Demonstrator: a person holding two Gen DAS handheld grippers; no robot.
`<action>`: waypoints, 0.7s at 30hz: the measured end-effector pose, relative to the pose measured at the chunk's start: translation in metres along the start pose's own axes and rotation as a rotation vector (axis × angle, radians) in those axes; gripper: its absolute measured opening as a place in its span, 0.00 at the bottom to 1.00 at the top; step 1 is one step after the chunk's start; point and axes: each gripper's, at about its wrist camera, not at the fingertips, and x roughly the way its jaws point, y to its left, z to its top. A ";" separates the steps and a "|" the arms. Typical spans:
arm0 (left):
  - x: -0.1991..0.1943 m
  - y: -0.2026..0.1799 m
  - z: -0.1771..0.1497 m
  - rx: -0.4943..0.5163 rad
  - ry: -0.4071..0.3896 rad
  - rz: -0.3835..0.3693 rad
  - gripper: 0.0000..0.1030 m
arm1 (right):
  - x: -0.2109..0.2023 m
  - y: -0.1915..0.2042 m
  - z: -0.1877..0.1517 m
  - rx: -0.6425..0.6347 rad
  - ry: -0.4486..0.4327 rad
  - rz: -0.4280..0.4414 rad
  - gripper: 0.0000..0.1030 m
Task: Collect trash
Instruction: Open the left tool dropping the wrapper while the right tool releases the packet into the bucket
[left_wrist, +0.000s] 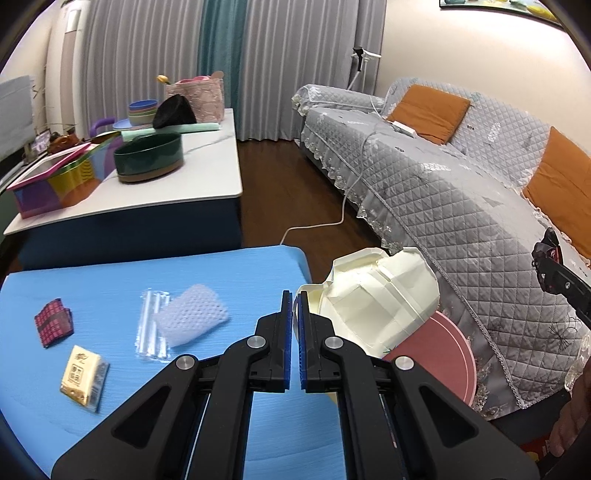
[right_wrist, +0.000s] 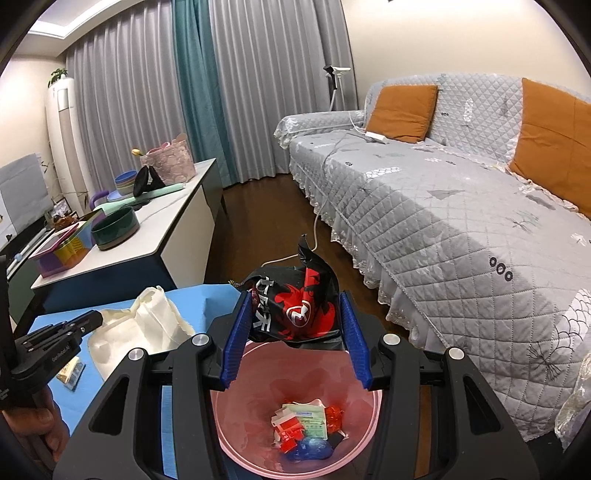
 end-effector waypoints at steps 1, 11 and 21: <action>0.002 -0.003 0.001 0.001 0.002 -0.001 0.03 | 0.000 -0.001 0.000 0.001 0.001 -0.002 0.47; 0.020 -0.031 -0.003 0.028 0.028 -0.019 0.03 | 0.009 -0.005 -0.001 0.007 0.018 -0.020 0.47; 0.037 -0.049 -0.012 0.051 0.063 -0.028 0.03 | 0.020 -0.008 -0.002 0.015 0.043 -0.023 0.47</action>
